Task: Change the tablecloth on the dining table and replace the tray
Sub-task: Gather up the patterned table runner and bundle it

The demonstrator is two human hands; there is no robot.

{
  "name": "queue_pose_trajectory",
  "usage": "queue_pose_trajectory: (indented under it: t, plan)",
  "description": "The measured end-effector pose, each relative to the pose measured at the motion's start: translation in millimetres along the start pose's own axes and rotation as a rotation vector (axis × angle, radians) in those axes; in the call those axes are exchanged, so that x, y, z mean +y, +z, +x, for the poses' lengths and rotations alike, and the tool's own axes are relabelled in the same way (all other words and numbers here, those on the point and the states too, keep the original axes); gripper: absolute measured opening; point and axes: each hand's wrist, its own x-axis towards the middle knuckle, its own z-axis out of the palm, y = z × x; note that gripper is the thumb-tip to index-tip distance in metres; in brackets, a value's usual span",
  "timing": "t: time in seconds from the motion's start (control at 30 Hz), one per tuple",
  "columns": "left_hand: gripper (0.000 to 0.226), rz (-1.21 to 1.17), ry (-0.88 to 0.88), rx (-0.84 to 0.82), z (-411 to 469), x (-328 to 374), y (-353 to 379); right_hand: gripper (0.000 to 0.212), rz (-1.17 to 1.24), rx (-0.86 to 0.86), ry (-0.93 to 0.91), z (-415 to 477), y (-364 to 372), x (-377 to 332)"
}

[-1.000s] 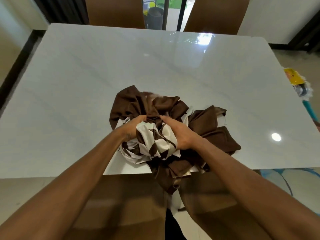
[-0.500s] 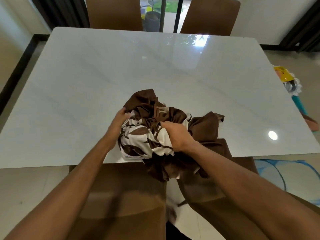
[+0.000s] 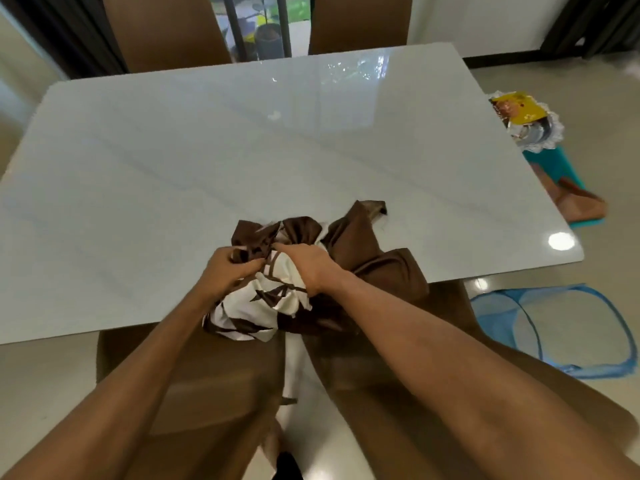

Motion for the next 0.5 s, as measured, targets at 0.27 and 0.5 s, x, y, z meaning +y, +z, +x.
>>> queue_pose_trajectory:
  t: [0.27, 0.5]
  plan:
    - [0.007, -0.098, 0.079, 0.368, -57.6, 73.1, 187.4, 0.034, 0.066, 0.081, 0.019, -189.9, -70.6, 134.1]
    - [0.016, -0.086, -0.123, 0.071, -64.8, 131.6, 379.8, 0.069, 0.195, 0.205, 0.544, -404.0, -145.5, 301.8]
